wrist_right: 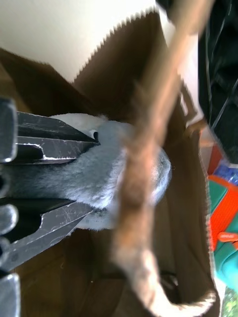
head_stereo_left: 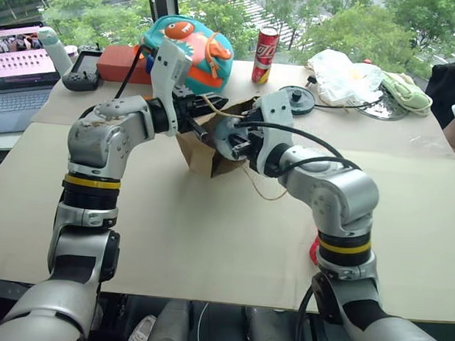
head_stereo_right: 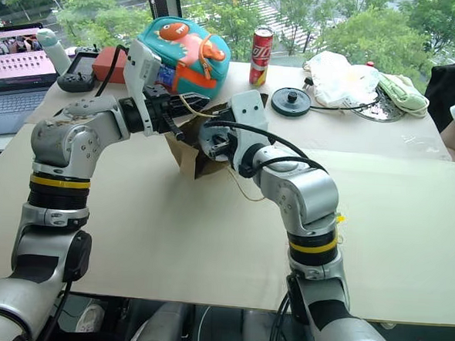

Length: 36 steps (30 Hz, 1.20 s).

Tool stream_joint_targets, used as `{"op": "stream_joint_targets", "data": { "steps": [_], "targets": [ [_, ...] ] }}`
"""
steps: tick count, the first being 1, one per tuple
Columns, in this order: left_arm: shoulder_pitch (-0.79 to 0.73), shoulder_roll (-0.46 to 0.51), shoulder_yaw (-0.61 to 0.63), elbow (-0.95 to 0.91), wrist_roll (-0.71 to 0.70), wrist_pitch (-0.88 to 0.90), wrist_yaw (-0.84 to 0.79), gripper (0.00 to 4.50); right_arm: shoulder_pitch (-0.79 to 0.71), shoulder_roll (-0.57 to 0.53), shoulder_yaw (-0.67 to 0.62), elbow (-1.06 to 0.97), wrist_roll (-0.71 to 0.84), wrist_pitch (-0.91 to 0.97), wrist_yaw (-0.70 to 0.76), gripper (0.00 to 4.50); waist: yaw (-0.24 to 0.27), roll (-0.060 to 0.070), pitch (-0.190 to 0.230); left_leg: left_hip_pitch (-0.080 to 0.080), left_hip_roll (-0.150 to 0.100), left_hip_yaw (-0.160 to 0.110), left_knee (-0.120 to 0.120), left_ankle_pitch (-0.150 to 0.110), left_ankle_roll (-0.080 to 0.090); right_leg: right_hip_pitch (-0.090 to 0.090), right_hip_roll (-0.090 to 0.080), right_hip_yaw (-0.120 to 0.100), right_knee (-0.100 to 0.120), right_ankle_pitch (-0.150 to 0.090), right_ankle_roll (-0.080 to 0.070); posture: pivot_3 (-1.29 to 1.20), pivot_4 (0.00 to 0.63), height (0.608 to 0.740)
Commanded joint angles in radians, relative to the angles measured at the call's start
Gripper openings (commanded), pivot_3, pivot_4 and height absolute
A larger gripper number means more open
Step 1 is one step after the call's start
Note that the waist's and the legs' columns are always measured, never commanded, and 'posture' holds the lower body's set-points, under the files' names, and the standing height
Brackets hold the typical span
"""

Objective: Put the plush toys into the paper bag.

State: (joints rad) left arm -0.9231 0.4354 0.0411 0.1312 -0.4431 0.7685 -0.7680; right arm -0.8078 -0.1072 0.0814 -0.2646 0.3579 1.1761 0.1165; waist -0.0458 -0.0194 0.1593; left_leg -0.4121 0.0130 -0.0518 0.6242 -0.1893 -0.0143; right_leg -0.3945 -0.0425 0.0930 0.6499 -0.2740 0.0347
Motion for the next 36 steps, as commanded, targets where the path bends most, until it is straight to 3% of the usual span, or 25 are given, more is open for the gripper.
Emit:
{"op": "stream_joint_targets", "data": {
  "steps": [1,7,8,19,26,30,36],
  "targets": [
    [-0.023,0.004,0.012,-0.023,-0.015,-0.009,-0.003,0.00,-0.026,0.021,-0.017,-0.024,-0.010,-0.036,-0.011,2.37,0.000,0.000,0.000,0.000,0.000,0.000,0.000,0.000,0.000,0.000,0.000,0.000,0.000,0.000,0.000,0.00,0.150,0.739],
    [-0.022,0.003,0.013,-0.022,-0.015,-0.009,-0.002,0.00,-0.034,0.028,-0.043,-0.048,-0.011,-0.021,-0.027,4.35,0.000,0.000,0.000,-0.001,0.000,0.000,0.000,0.000,0.000,-0.002,0.000,0.000,0.006,0.000,0.000,0.00,0.150,0.739],
    [-0.022,0.003,0.013,-0.021,-0.016,-0.009,-0.002,0.00,-0.035,0.023,-0.052,-0.059,-0.008,-0.013,-0.025,4.44,0.000,0.000,0.000,-0.001,0.000,0.000,0.000,0.000,0.000,-0.002,0.000,0.000,0.006,0.000,0.000,0.00,0.150,0.739],
    [-0.018,0.002,0.004,-0.021,-0.011,-0.017,-0.009,0.00,0.076,-0.123,-0.172,-0.286,0.046,0.135,0.026,4.44,0.002,0.000,0.000,-0.003,0.000,0.000,0.000,0.000,0.000,-0.005,0.000,-0.001,0.007,0.000,0.000,0.00,0.150,0.739],
    [0.022,0.027,-0.024,-0.047,-0.001,-0.035,-0.055,0.00,0.381,-0.376,-0.324,-0.564,0.043,0.383,0.069,4.44,0.007,0.000,0.000,-0.004,-0.001,0.000,0.000,0.000,0.000,-0.004,-0.001,-0.001,0.005,0.000,0.000,0.00,0.150,0.739],
    [0.036,0.021,-0.031,-0.064,-0.005,-0.034,-0.060,0.00,0.517,-0.333,-0.431,-0.667,-0.030,0.438,-0.001,4.44,-0.001,0.000,0.000,-0.004,0.000,0.000,0.000,0.000,0.000,-0.004,0.000,0.000,-0.001,0.000,0.000,0.00,0.150,0.739],
    [0.027,0.015,-0.032,-0.045,-0.001,-0.042,-0.071,0.00,0.668,-0.199,-0.416,-0.779,-0.060,0.438,-0.077,4.44,0.000,0.000,0.000,0.001,0.001,0.000,0.000,0.001,-0.001,0.000,0.002,0.000,-0.001,-0.002,0.004,0.00,0.150,0.739]
  ]
}}
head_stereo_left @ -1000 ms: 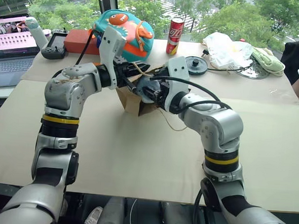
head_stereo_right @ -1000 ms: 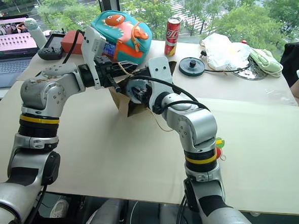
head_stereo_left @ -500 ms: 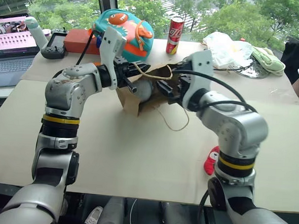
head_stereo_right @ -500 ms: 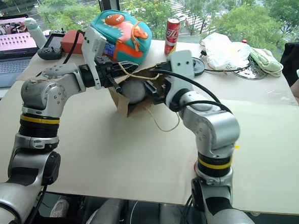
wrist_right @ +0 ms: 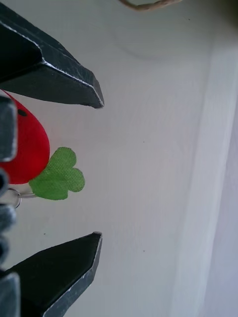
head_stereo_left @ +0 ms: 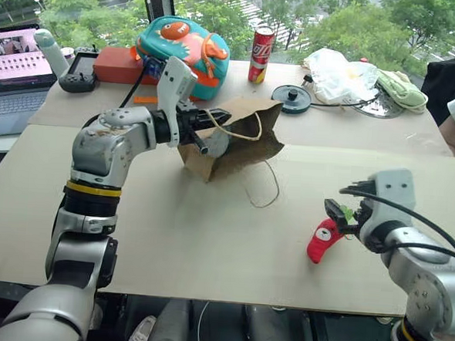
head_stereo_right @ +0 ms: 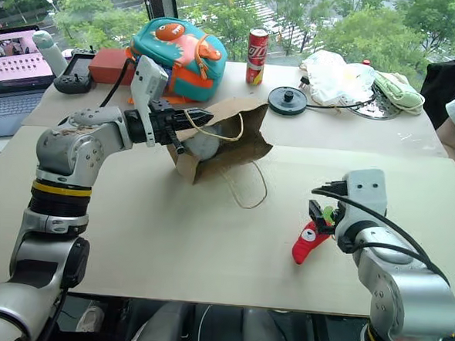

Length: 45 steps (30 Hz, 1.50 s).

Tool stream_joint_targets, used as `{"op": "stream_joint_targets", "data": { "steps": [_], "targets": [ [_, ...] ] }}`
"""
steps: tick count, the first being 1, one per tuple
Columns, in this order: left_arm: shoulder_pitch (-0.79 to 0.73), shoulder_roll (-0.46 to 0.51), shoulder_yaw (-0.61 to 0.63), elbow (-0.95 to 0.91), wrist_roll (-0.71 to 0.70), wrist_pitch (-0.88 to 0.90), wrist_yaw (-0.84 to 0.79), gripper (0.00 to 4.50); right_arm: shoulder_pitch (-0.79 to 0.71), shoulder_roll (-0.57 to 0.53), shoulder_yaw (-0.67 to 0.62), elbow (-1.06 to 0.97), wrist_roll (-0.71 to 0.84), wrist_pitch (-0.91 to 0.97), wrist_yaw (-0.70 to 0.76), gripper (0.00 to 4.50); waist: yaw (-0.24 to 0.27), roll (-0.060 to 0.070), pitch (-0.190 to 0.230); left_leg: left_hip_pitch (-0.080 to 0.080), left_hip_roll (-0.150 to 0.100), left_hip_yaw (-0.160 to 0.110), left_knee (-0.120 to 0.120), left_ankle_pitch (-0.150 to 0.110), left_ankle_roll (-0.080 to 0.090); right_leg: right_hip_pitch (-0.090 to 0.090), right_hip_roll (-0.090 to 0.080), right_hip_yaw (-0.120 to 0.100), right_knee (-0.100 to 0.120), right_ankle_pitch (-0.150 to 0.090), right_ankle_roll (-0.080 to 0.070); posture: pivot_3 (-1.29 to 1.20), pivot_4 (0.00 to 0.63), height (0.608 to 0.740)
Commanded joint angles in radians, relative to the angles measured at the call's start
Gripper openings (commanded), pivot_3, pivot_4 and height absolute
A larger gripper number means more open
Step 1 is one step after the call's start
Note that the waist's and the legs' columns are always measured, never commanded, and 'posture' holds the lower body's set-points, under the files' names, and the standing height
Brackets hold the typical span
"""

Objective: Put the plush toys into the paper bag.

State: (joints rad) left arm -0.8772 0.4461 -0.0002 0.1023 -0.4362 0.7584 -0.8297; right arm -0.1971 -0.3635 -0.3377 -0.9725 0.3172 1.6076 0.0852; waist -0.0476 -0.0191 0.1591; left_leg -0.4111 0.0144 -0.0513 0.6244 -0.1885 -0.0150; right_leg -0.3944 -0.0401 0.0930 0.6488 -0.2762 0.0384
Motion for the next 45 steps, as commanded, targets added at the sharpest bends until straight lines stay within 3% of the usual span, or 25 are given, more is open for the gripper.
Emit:
{"op": "stream_joint_targets", "data": {
  "steps": [1,9,12,22,26,32,36,41,45],
  "targets": [
    [-0.021,0.003,0.010,-0.013,-0.008,-0.034,-0.012,0.00,0.076,0.074,0.011,-0.074,-0.024,0.007,-0.060,4.44,0.003,0.000,0.000,0.000,0.000,0.000,0.000,0.000,0.000,0.001,0.000,0.000,-0.001,-0.001,0.001,0.00,0.150,0.739],
    [-0.034,-0.009,0.001,0.006,-0.003,-0.048,-0.020,0.00,0.144,0.173,0.091,-0.039,-0.097,0.007,-0.141,4.44,0.004,0.000,0.000,0.000,-0.002,0.001,0.000,0.000,0.000,0.001,-0.002,0.000,-0.001,0.001,-0.001,0.00,0.150,0.739],
    [-0.038,-0.010,0.002,0.011,-0.001,-0.051,-0.019,0.00,0.140,0.172,0.108,-0.028,-0.111,0.006,-0.134,3.72,0.003,0.000,0.000,0.000,-0.002,0.001,0.000,0.000,0.000,0.001,-0.002,0.001,-0.001,0.001,-0.001,0.00,0.150,0.739],
    [-0.042,-0.006,0.006,0.012,-0.002,-0.052,-0.017,0.00,0.119,0.175,0.144,-0.002,-0.124,-0.010,-0.094,0.33,0.002,0.000,0.000,0.000,-0.002,0.001,0.000,0.000,0.000,0.002,-0.002,0.001,-0.001,0.000,-0.001,0.00,0.150,0.739],
    [-0.042,-0.005,0.007,0.011,-0.001,-0.050,-0.015,0.00,0.035,0.192,0.075,-0.014,-0.115,-0.032,-0.052,0.33,0.000,0.000,0.000,0.001,-0.002,0.001,0.000,0.000,0.000,0.002,-0.002,0.001,-0.001,0.000,-0.001,0.00,0.150,0.739],
    [-0.042,-0.005,0.007,0.010,-0.002,-0.050,-0.014,0.00,-0.268,0.288,-0.054,0.008,-0.074,0.002,0.033,0.33,0.002,0.000,0.000,0.001,-0.001,0.000,0.000,0.000,0.000,0.002,-0.002,0.000,-0.001,0.001,-0.001,0.00,0.150,0.739],
    [-0.042,-0.007,0.006,0.007,-0.004,-0.050,-0.014,0.00,-0.406,0.412,-0.038,0.094,-0.089,0.007,0.010,0.33,0.002,0.000,0.000,0.001,-0.001,-0.001,-0.001,0.000,0.000,0.002,-0.002,-0.001,-0.001,0.002,-0.003,0.00,0.150,0.739],
    [-0.042,-0.007,0.007,0.006,-0.003,-0.051,-0.013,0.00,-0.455,0.506,0.048,0.220,-0.101,-0.062,-0.024,0.33,0.005,0.001,0.000,0.000,-0.002,-0.001,-0.001,0.000,0.000,0.000,-0.003,-0.001,0.000,0.002,-0.004,0.00,0.150,0.739],
    [-0.041,-0.007,0.006,0.007,-0.003,-0.053,-0.014,0.00,-0.470,0.515,0.117,0.351,-0.103,-0.158,-0.047,0.33,0.002,0.001,0.000,-0.001,-0.002,0.000,-0.001,0.000,0.000,0.000,-0.003,-0.001,0.000,0.002,-0.004,0.00,0.150,0.739]
  ]
}}
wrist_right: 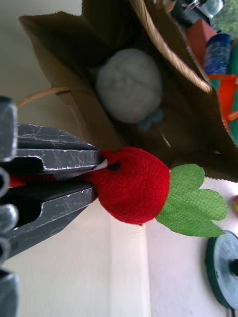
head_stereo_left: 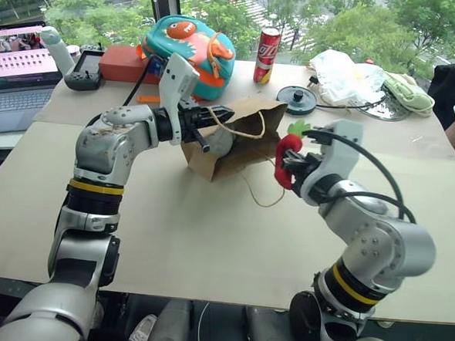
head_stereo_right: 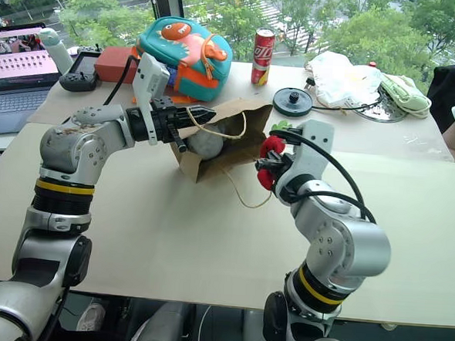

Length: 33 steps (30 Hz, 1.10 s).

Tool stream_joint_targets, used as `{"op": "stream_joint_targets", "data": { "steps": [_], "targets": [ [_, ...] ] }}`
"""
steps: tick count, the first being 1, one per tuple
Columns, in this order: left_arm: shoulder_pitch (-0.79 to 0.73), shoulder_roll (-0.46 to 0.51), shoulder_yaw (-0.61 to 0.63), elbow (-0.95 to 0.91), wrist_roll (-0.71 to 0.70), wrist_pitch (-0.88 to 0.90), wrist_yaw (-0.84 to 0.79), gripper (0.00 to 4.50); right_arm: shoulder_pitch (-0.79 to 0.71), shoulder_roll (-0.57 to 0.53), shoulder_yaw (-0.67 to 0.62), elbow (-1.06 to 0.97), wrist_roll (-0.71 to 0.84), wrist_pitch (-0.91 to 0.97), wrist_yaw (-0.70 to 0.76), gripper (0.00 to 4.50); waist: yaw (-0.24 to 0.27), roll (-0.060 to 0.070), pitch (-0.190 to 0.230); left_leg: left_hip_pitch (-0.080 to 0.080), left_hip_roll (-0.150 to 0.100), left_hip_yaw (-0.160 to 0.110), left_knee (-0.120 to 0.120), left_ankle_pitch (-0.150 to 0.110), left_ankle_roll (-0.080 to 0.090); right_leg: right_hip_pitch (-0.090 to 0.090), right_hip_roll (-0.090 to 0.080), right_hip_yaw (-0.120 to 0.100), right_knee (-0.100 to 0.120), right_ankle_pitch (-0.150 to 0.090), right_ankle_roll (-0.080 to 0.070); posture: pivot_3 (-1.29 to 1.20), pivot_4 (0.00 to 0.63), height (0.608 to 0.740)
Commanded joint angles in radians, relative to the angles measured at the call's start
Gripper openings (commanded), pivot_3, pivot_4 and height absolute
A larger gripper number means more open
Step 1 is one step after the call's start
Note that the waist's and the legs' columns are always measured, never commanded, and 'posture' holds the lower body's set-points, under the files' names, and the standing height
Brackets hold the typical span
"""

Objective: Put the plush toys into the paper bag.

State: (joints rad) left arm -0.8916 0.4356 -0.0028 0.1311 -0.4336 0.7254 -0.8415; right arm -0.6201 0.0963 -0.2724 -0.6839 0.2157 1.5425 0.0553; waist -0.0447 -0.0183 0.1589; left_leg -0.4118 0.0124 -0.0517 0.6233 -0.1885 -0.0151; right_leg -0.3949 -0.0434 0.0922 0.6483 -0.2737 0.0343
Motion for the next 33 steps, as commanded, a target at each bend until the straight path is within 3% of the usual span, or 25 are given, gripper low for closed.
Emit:
{"op": "stream_joint_targets", "data": {
  "steps": [1,12,15,24,25,33],
  "targets": [
    [-0.026,0.004,0.009,-0.023,-0.006,-0.020,-0.002,0.00,-0.060,0.059,0.065,0.102,0.002,-0.123,-0.020,0.33,-0.002,0.000,0.000,0.000,0.000,0.000,0.000,0.000,0.000,0.000,0.000,0.000,0.000,0.000,0.000,0.00,0.150,0.739],
    [-0.024,-0.001,0.004,-0.026,-0.006,-0.020,-0.005,0.00,-0.223,0.097,0.134,0.459,0.034,-0.361,-0.058,0.33,-0.011,0.000,0.000,-0.002,0.000,0.000,-0.001,0.000,0.000,-0.004,0.000,0.000,0.002,0.000,-0.001,0.00,0.150,0.739],
    [-0.025,-0.001,0.005,-0.026,-0.006,-0.019,-0.006,0.00,-0.248,0.106,0.124,0.520,0.041,-0.415,-0.084,1.12,-0.011,0.000,0.000,-0.003,0.000,0.000,-0.001,0.000,0.000,-0.006,0.000,0.000,0.002,0.001,-0.001,0.00,0.150,0.739],
    [-0.026,0.001,0.004,-0.026,-0.005,-0.020,-0.007,0.00,-0.280,0.093,0.116,0.567,0.108,-0.486,-0.130,4.25,-0.017,0.000,0.000,-0.004,0.001,0.001,-0.002,0.000,0.000,-0.008,0.000,0.000,0.009,0.001,-0.001,0.00,0.150,0.739],
    [-0.026,0.001,0.004,-0.026,-0.004,-0.021,-0.007,0.00,-0.280,0.090,0.119,0.562,0.116,-0.482,-0.133,4.43,-0.019,0.000,0.000,-0.004,0.001,0.001,-0.002,0.000,0.000,-0.008,0.000,0.000,0.010,0.001,-0.001,0.00,0.150,0.739],
    [-0.028,-0.003,0.004,-0.022,-0.003,-0.025,-0.004,0.00,-0.226,0.014,0.150,0.431,0.176,-0.386,-0.104,4.43,-0.023,0.000,0.000,-0.004,0.001,0.001,-0.002,0.000,0.000,-0.008,0.000,0.000,0.010,0.001,-0.001,0.00,0.150,0.739]
  ]
}}
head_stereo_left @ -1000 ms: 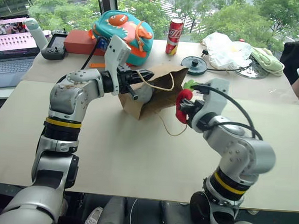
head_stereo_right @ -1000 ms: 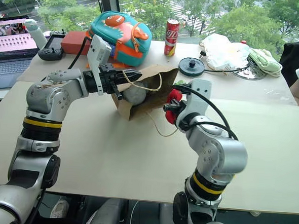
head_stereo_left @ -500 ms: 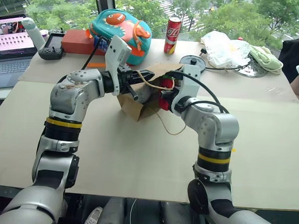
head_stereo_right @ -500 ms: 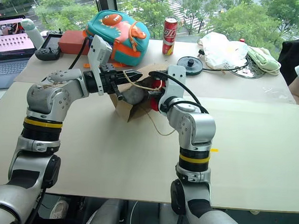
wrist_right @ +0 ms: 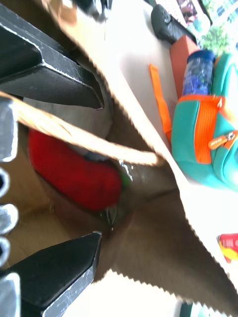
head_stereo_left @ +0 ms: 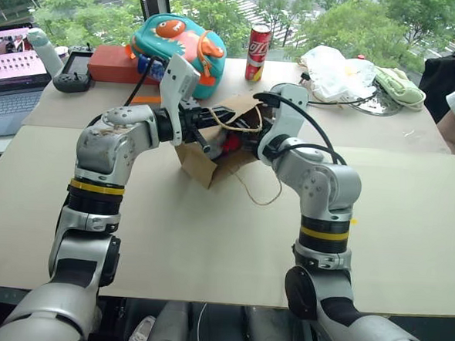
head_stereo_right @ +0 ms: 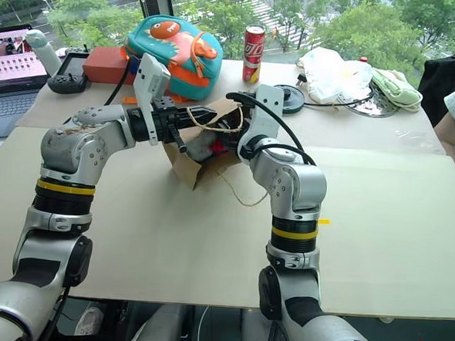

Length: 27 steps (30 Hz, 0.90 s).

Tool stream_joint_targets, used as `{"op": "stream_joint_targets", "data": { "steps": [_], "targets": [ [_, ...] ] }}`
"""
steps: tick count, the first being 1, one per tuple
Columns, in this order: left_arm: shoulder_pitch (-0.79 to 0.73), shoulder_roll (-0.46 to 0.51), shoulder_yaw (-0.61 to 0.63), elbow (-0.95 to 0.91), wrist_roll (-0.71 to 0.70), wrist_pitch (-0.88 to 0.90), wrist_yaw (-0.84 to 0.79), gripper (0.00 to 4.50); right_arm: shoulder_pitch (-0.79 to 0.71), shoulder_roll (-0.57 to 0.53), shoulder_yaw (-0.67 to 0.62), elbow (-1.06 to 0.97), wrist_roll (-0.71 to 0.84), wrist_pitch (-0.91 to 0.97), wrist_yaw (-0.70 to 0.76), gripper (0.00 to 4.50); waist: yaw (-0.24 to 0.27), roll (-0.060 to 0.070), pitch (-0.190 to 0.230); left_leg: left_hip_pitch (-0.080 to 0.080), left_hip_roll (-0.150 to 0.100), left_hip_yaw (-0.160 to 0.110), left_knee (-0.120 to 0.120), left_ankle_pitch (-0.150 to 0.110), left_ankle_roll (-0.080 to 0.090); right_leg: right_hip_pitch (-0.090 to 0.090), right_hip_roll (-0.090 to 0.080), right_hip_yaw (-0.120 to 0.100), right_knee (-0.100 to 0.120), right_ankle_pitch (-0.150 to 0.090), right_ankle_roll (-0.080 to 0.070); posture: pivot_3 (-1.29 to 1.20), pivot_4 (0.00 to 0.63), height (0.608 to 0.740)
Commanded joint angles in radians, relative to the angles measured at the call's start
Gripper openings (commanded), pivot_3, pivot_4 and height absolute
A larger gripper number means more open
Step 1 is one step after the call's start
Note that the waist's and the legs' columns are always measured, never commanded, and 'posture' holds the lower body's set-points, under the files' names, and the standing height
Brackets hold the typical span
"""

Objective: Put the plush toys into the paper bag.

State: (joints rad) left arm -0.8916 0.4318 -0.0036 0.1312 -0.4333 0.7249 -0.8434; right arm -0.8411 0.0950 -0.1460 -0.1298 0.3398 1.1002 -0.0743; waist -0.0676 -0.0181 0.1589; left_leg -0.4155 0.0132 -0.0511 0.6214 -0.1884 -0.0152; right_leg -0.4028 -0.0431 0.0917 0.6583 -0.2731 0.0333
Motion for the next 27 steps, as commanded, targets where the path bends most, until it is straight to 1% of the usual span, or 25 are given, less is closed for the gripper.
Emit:
{"op": "stream_joint_targets", "data": {
  "steps": [1,4,9,13,16,21,26,27],
  "targets": [
    [-0.028,0.000,0.005,-0.022,-0.004,-0.024,-0.002,0.00,0.016,-0.012,0.028,-0.165,0.062,0.087,0.041,4.43,0.000,0.000,0.000,0.000,0.000,0.000,0.000,0.000,0.000,0.000,0.000,0.000,0.000,0.000,0.000,0.00,0.150,0.739],
    [-0.028,0.000,0.005,-0.019,-0.002,-0.026,-0.002,0.00,0.063,-0.068,0.023,-0.262,0.090,0.154,0.072,4.43,0.002,0.000,0.000,0.000,0.000,0.000,0.000,0.000,0.000,0.000,0.000,-0.001,0.000,0.000,0.000,0.00,0.150,0.739],
    [-0.027,-0.002,0.006,-0.017,-0.002,-0.028,0.001,0.00,0.189,-0.212,0.007,-0.468,0.198,0.212,0.210,4.43,0.011,0.000,0.000,-0.001,0.000,-0.001,0.001,0.000,0.000,0.001,-0.001,-0.001,-0.001,0.000,0.000,0.00,0.150,0.739],
    [-0.028,-0.003,0.006,-0.015,-0.001,-0.028,0.001,0.00,0.271,-0.302,0.071,-0.526,0.230,0.209,0.283,4.43,0.007,0.000,0.000,-0.001,0.000,0.000,0.001,0.000,0.000,0.001,0.000,-0.001,-0.003,0.000,0.000,0.00,0.150,0.739],
    [-0.029,-0.003,0.006,-0.014,-0.001,-0.029,0.001,0.00,0.303,-0.323,0.129,-0.532,0.230,0.196,0.304,4.43,-0.003,0.000,0.000,0.000,0.000,0.000,0.001,0.000,0.000,0.000,0.001,-0.001,-0.004,0.000,0.001,0.00,0.150,0.739],
    [-0.031,-0.001,0.007,-0.019,-0.002,-0.023,0.001,0.00,0.340,-0.367,0.254,-0.464,0.153,0.146,0.287,4.43,0.000,0.000,0.000,0.001,0.001,0.000,0.002,0.000,0.000,0.001,0.002,0.000,-0.003,0.000,0.001,0.00,0.150,0.739],
    [-0.031,0.002,0.007,-0.021,-0.003,-0.022,0.000,0.00,0.358,-0.391,0.319,-0.403,0.087,0.098,0.275,4.43,0.005,0.000,0.000,0.000,0.000,0.000,0.003,0.000,0.000,0.001,0.001,0.000,-0.004,0.000,0.001,0.00,0.150,0.739],
    [-0.032,0.002,0.006,-0.021,-0.002,-0.022,0.000,0.00,0.361,-0.391,0.323,-0.397,0.079,0.091,0.275,4.19,0.006,0.000,0.000,0.000,0.000,0.000,0.003,0.000,0.000,0.001,0.001,0.000,-0.005,0.000,0.001,0.00,0.150,0.739]
  ]
}}
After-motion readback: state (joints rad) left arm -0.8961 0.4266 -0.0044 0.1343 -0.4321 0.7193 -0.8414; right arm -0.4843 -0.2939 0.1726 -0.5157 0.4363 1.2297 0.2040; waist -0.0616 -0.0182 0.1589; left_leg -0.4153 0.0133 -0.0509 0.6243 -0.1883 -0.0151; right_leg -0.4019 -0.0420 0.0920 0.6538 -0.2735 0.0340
